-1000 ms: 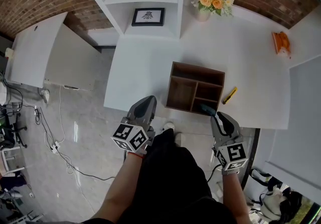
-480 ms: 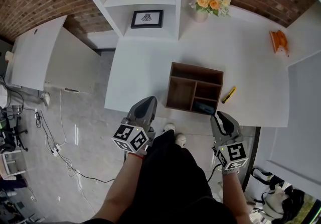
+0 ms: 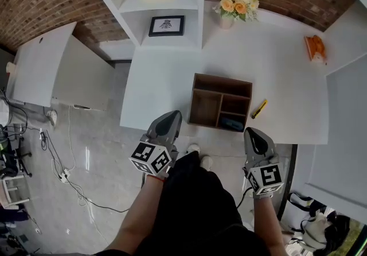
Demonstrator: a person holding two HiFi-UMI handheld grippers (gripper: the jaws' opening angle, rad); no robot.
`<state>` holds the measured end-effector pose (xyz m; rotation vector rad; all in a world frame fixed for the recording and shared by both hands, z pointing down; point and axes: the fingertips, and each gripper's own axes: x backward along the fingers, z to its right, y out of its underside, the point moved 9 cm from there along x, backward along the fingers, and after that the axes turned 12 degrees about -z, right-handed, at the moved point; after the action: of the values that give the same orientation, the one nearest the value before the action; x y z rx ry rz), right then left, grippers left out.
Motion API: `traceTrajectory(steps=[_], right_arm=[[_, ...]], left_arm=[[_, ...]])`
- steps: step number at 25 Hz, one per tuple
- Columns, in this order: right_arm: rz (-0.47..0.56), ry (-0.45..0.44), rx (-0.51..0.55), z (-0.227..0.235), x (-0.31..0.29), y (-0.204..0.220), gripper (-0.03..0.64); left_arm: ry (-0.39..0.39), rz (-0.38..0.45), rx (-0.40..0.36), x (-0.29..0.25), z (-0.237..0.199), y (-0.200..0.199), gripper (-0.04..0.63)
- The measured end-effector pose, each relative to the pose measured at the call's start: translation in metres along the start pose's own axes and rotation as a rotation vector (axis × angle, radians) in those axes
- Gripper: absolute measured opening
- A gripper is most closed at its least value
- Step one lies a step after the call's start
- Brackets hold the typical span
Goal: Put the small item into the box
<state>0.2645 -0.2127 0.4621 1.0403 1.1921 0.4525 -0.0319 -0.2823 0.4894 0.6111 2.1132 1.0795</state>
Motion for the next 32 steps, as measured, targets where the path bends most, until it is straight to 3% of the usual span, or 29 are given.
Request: traceTrajectory(steps=[32], right_arm=[[0.222, 0.108, -0.021, 0.027, 0.029, -0.058, 0.002]], left_arm=[[0.051, 0.106, -0.107, -0.009, 0.015, -0.067, 0.003]])
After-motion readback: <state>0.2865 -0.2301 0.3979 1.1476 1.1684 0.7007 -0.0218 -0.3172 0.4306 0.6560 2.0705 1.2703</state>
